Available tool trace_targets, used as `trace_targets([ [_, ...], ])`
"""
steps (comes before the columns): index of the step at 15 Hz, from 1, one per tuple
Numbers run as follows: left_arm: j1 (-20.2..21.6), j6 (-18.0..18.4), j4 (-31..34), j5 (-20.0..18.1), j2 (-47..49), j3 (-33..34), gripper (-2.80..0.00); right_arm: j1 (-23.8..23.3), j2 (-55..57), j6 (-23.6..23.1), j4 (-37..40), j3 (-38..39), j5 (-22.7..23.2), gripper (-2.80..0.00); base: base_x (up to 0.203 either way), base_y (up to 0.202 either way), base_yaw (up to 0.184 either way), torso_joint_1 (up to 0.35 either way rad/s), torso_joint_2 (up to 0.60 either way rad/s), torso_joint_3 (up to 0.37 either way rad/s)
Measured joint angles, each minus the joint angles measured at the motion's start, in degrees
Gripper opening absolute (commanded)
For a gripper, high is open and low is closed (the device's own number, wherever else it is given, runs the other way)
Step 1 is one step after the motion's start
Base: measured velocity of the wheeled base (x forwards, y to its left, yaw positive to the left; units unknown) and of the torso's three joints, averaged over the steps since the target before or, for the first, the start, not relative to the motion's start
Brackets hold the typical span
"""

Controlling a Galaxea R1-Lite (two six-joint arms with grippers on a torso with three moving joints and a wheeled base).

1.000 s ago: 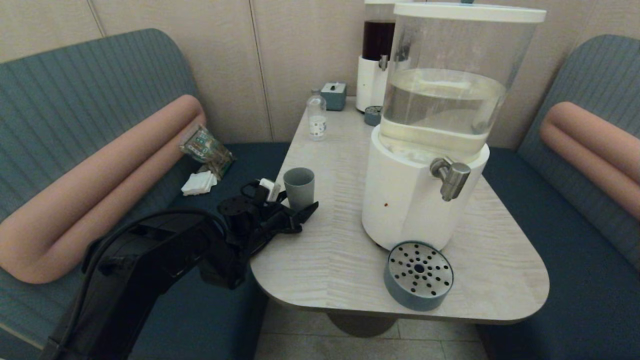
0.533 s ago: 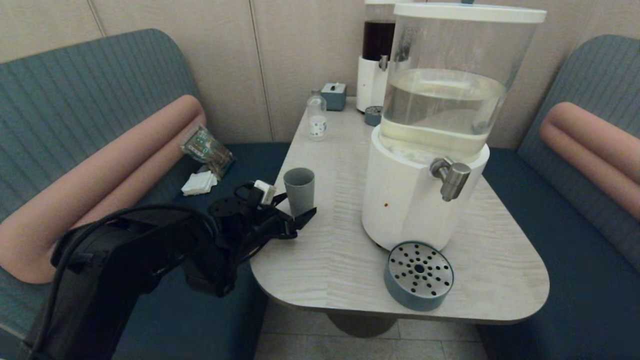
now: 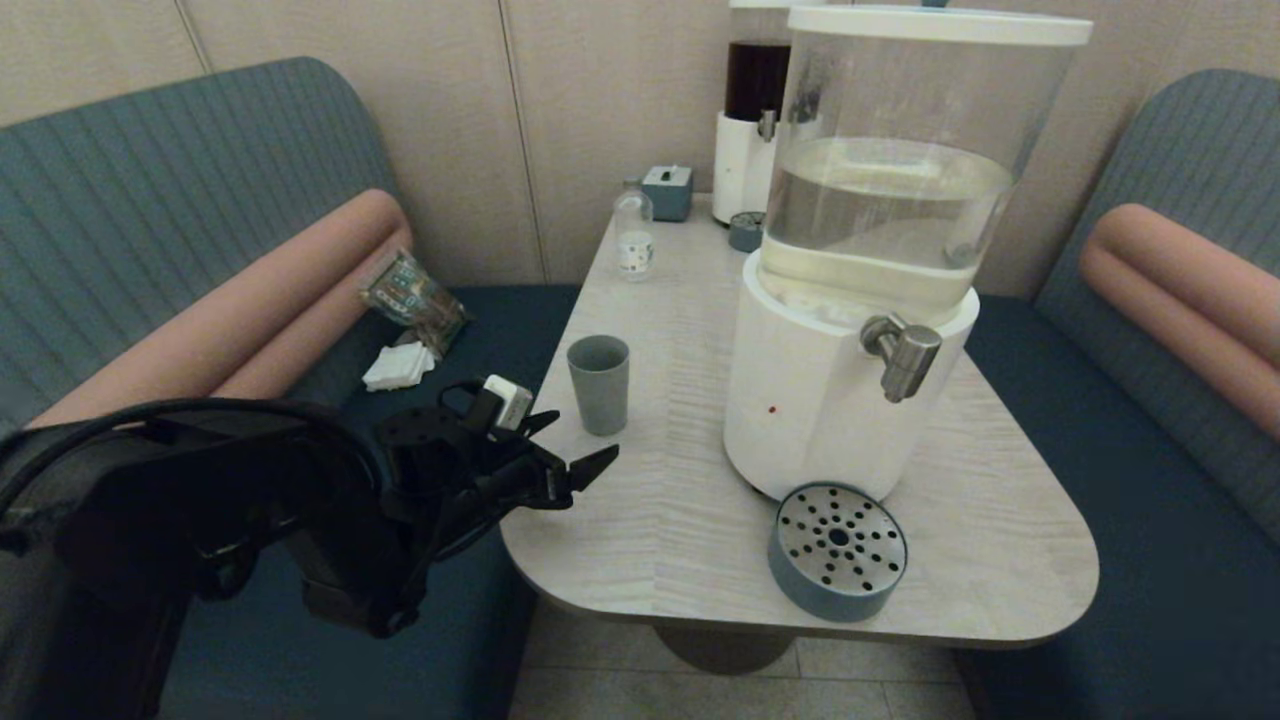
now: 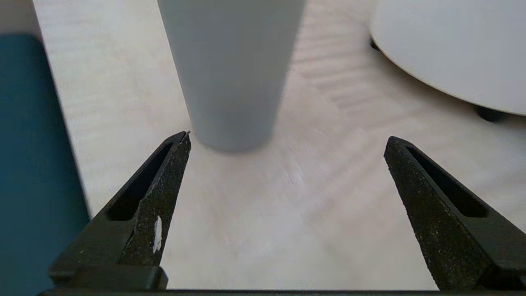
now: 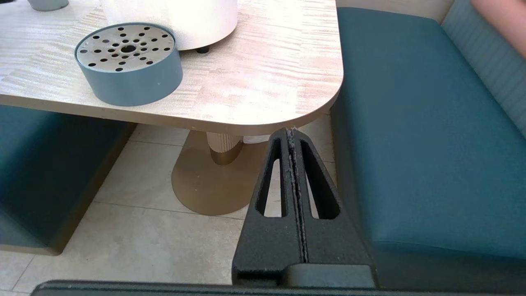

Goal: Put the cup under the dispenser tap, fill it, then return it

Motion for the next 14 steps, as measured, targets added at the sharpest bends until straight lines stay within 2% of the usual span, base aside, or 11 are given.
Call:
trace_targets([
  [3, -0.1, 0.2, 0.0, 0.0, -6.6, 7.6, 0.0, 0.0, 0.0, 0.0, 0.0, 0.0, 0.0, -2.8, 0.0, 0.0, 0.0, 0.0, 0.0, 0.0],
  [4, -0.1, 0.3, 0.0, 0.0, -9.7, 10.5, -2.8, 0.0, 0.0, 0.0, 0.0, 0.0, 0.0, -2.8, 0.0, 0.0, 0.0, 0.0, 0.0, 0.0],
  [7, -0.2, 0.4, 0.2, 0.0, -20.9, 19.8, -2.8, 0.0, 0.0, 0.0, 0.0, 0.0, 0.0, -2.8, 0.0, 0.0, 0.0, 0.0, 0.0, 0.0],
  [10, -0.3, 0.1, 1.0, 0.6, -32.2, 26.3, -2.8, 0.0, 0.0, 0.0, 0.0, 0.0, 0.0, -2.8, 0.0, 0.0, 0.0, 0.0, 0.0, 0.0],
  [12, -0.3, -0.4, 2.6, 4.0, -39.6, 29.4, -2.8, 0.0, 0.0, 0.0, 0.0, 0.0, 0.0, -2.8, 0.0, 0.0, 0.0, 0.0, 0.0, 0.0],
  [14, -0.1, -2.3, 4.1, 9.8, -47.0, 31.6, -2.8, 0.0, 0.0, 0.0, 0.0, 0.0, 0.0, -2.8, 0.0, 0.0, 0.0, 0.0, 0.0, 0.0],
])
